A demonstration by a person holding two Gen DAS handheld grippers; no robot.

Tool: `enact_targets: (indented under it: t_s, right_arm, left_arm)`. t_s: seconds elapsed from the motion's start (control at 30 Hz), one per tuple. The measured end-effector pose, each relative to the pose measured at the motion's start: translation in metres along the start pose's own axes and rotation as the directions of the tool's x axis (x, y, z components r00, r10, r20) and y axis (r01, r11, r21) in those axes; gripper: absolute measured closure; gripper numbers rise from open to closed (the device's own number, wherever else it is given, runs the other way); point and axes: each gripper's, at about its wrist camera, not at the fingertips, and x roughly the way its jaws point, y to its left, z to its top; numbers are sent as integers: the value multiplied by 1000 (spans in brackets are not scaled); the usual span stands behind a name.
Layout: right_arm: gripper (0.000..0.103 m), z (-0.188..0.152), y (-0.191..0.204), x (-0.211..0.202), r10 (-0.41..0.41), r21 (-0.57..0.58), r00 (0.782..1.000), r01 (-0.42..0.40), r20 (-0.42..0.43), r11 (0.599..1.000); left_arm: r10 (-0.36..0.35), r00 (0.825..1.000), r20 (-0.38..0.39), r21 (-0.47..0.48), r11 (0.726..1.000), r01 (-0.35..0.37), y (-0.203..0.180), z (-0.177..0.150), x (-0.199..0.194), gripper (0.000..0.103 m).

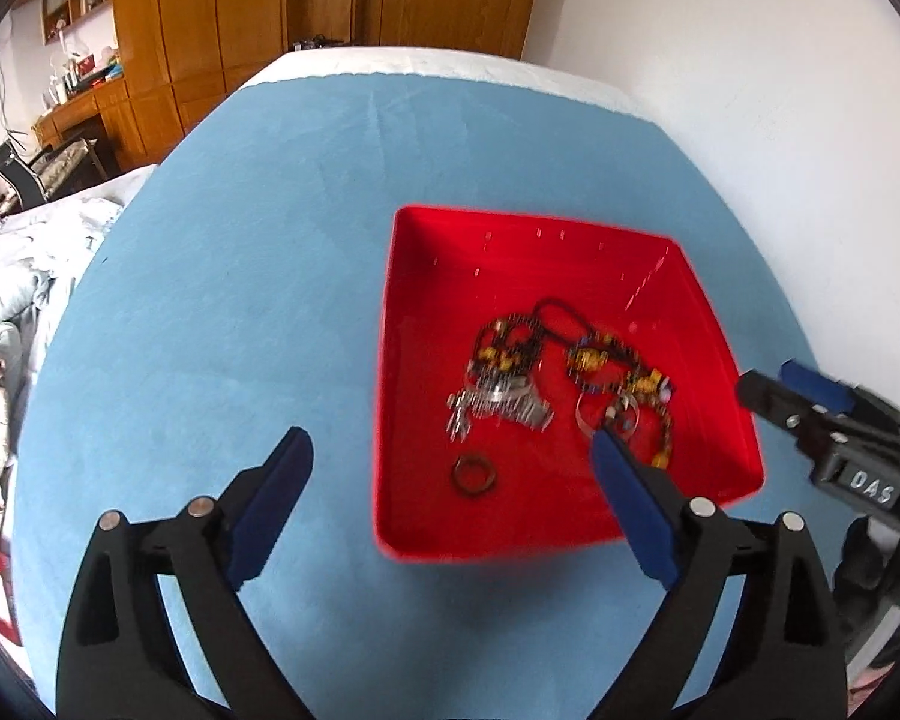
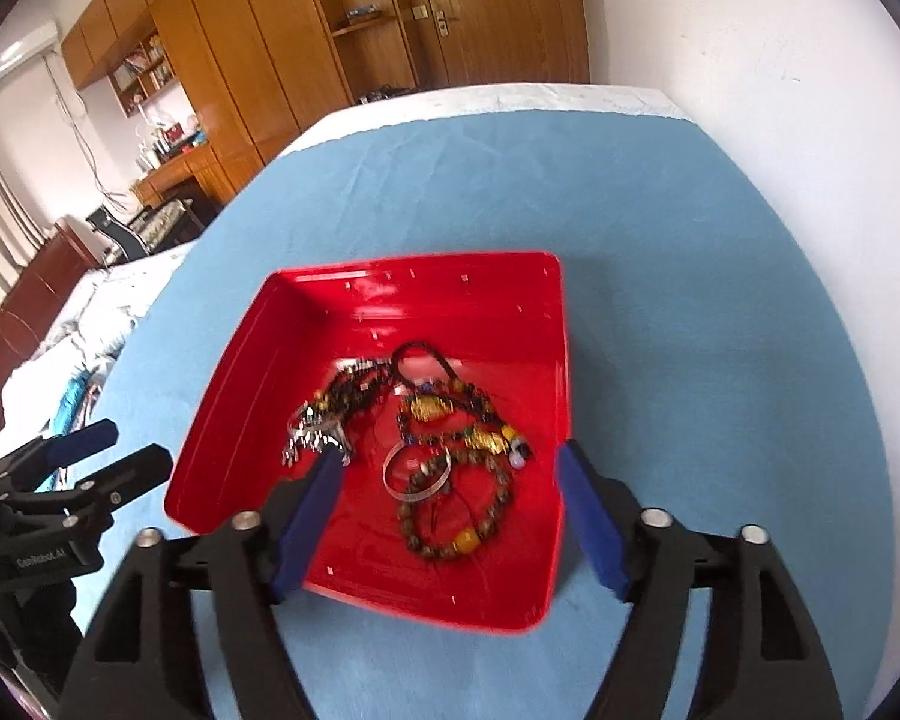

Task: Organize jewelry
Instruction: 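Withdraw both open tools from the red tin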

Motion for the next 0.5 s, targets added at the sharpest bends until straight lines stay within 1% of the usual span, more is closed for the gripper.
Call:
enact_targets:
  t_s: [0.1, 0.17, 0.37, 0.5]
  right_arm:
    - [22, -9, 6, -6, 10, -14, 1000, -10, -19, 1000]
    - [21, -16, 10, -10, -1, -22, 1000, 0, -28, 1000]
    - [18, -34, 18, -21, 5, -44, 999, -7, -54, 999]
    - [17, -43, 19, -25, 22, -40, 998, -24, -56, 999]
  left_arm:
    - [0, 1000, -25, -12, 1000, 0, 3, -9, -3, 9]
    - [3, 999, -45, -21, 1000, -4, 7, -16, -7, 9]
    - [43, 998, -49, -25, 999, -44, 7, -29, -21, 8]
    - [34, 998, -50, -15, 999, -34, 5, -37, -25, 8]
